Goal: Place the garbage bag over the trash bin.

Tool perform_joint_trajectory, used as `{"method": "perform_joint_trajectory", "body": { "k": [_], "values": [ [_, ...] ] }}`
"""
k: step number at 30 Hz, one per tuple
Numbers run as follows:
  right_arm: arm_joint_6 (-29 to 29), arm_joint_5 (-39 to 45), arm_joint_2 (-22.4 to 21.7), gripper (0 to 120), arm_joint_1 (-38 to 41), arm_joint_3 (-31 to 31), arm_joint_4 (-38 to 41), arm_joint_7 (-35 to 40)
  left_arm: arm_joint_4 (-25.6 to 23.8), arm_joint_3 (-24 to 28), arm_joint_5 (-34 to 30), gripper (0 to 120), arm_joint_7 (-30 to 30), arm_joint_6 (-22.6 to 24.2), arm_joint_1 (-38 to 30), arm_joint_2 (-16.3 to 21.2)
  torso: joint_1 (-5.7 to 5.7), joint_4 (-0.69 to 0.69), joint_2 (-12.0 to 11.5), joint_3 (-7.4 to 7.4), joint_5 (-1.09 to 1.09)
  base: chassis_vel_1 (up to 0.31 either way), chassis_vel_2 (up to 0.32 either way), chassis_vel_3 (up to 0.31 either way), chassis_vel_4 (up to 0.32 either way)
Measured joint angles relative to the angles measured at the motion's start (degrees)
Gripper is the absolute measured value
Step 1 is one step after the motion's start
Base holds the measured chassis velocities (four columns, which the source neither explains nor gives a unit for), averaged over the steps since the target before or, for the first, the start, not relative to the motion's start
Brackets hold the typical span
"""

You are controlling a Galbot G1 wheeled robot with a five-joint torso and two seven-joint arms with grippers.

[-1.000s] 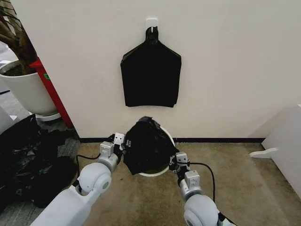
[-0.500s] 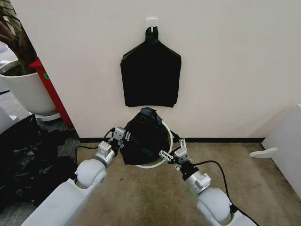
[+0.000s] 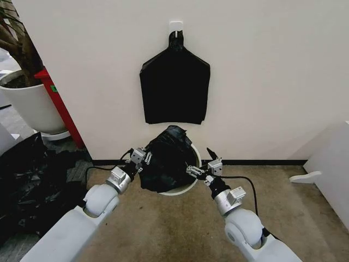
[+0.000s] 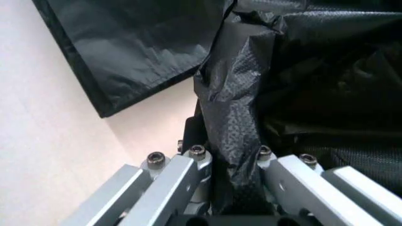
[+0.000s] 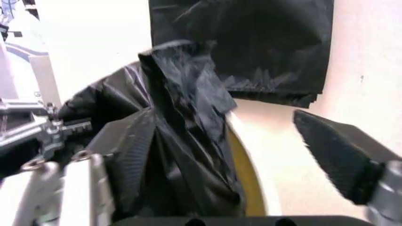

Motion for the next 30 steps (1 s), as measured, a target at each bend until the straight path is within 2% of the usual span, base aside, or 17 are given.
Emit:
{"method": "perform_joint_trajectory", "body": {
  "k": [4,7,15,17,19,21,22,25,29,30],
  "values": [
    [-1.81,-2.3,0.26,62,0.12,-0.01,-0.48,1.43,-0.64,0.33,0.05,3,0.02,0.15,0.45,-0.55,0.0,0.0,0.0,0.0,0.0,0.0,0.0,0.0,0.0],
    [-2.3,-3.0,0.3,55,0.1,0.08,-0.66,1.78,-1.07,0.38,0.05,3,0.05,0.33,0.68,-0.61,0.0,-0.01,0.0,0.0,0.0,0.0,0.0,0.0,0.0],
    [-3.36,-7.49,0.63,53,0.31,0.31,-1.53,2.97,-1.83,0.39,-0.02,3,0.02,0.8,1.34,-0.95,0.0,0.0,0.0,0.0,0.0,0.0,0.0,0.0,0.0],
    [-3.69,-8.76,0.76,51,0.34,0.32,-1.72,3.53,-2.0,0.39,-0.03,3,0.0,0.93,1.5,-1.08,0.0,0.0,0.0,0.0,0.0,0.0,0.0,0.0,0.0],
    [-4.45,-10.01,0.98,42,0.35,0.26,-1.85,4.5,-2.25,0.4,-0.09,3,-0.04,1.13,1.7,-1.2,0.0,-0.01,0.0,0.0,0.0,0.0,0.0,0.0,0.0],
    [-4.54,-10.16,1.01,42,0.35,0.25,-1.86,4.64,-2.28,0.4,-0.1,3,-0.04,1.16,1.73,-1.21,0.0,-0.01,0.0,0.0,0.0,0.0,0.0,0.0,0.0],
    [-4.75,-10.93,1.17,33,0.35,0.22,-1.94,5.1,-2.43,0.39,-0.15,3,-0.07,1.27,1.84,-1.24,0.0,0.0,0.0,0.0,0.0,0.0,0.0,0.0,0.0],
    [-3.61,-11.71,1.35,20,0.28,0.28,-2.0,4.9,-2.52,0.4,-0.12,3,-0.18,1.52,1.97,-1.29,0.0,0.0,0.0,0.0,0.0,0.0,0.0,0.0,0.0],
    [-2.19,-11.73,1.43,11,0.06,0.29,-1.78,4.28,-2.52,0.4,0.1,3,-0.24,1.68,2.07,-1.34,0.0,-0.01,0.0,0.0,0.0,0.0,0.0,0.0,0.0],
    [-1.94,-11.73,1.44,5,0.02,0.3,-1.69,4.07,-2.52,0.43,0.18,3,-0.24,1.72,2.11,-1.36,0.0,0.0,0.0,0.0,0.0,0.0,0.0,0.0,0.0]
  ]
}}
